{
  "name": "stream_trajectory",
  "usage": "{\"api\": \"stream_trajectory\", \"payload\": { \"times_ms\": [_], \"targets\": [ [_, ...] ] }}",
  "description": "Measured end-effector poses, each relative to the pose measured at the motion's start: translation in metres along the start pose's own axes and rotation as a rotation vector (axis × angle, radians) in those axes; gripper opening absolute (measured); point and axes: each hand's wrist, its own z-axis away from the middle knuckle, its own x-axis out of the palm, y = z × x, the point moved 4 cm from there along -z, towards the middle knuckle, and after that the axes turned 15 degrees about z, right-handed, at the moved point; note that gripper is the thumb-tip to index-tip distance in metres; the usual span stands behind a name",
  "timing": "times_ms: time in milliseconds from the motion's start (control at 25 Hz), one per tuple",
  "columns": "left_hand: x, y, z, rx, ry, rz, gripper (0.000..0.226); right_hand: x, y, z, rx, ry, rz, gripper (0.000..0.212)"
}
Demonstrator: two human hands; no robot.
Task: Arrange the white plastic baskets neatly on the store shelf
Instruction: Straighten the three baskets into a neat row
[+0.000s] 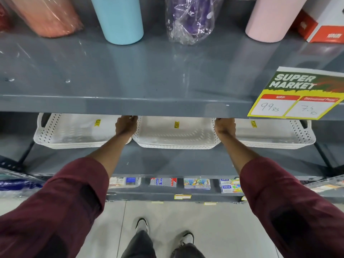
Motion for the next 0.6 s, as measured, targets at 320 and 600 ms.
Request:
{"api": "stream_trajectory", "payload": {
  "times_ms": [320, 600],
  "targets": [
    [-0.008, -0.014, 0.03, -0.05, -0.056, -0.036, 0.047, -0.009, 0.014, 0.023, -0.176, 0.035, 0.086, 0.041],
    [-0.015, -0.034, 0.058, 0.008, -0.06, -0.074, 0.049, -0.007, 0.039, 0.045, -0.187, 0.071, 0.088, 0.042]
  ]
}}
